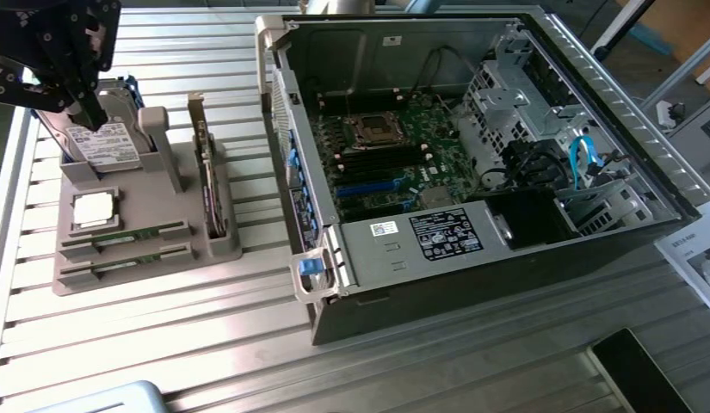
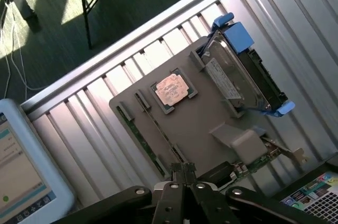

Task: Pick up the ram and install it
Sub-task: 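Pick up the ram and move it above insertion slot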

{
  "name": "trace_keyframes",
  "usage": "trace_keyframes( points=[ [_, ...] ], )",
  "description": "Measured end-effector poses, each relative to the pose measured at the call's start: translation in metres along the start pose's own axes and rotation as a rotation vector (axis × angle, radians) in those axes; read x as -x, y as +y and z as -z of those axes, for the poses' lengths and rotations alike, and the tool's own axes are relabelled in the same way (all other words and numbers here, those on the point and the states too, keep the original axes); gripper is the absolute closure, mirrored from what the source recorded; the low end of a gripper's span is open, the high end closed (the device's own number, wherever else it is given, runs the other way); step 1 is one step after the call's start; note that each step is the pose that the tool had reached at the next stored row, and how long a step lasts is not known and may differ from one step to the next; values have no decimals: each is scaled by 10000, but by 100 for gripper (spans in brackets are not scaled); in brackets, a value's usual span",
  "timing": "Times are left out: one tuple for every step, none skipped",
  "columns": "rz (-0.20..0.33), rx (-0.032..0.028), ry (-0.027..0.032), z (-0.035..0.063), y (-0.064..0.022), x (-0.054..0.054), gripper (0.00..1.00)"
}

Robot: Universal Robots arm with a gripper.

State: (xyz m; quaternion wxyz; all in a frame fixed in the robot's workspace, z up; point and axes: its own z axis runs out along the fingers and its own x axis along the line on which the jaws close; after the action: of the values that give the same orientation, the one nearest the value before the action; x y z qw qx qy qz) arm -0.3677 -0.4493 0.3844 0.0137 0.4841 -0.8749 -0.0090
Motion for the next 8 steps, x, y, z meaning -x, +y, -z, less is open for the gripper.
trace_keyframes(
  points=[
    [92,-1,3,0,0,0,89],
    [281,-5,8,0,0,0,89],
    [457,-7,14,0,0,0,89],
    [987,-15,29,0,0,0,89],
    [1133,-17,33,0,0,0,89],
    [1304,-20,38,0,0,0,89],
    [1409,-22,41,0,0,0,89],
    [1561,-24,46,0,0,0,89]
  ],
)
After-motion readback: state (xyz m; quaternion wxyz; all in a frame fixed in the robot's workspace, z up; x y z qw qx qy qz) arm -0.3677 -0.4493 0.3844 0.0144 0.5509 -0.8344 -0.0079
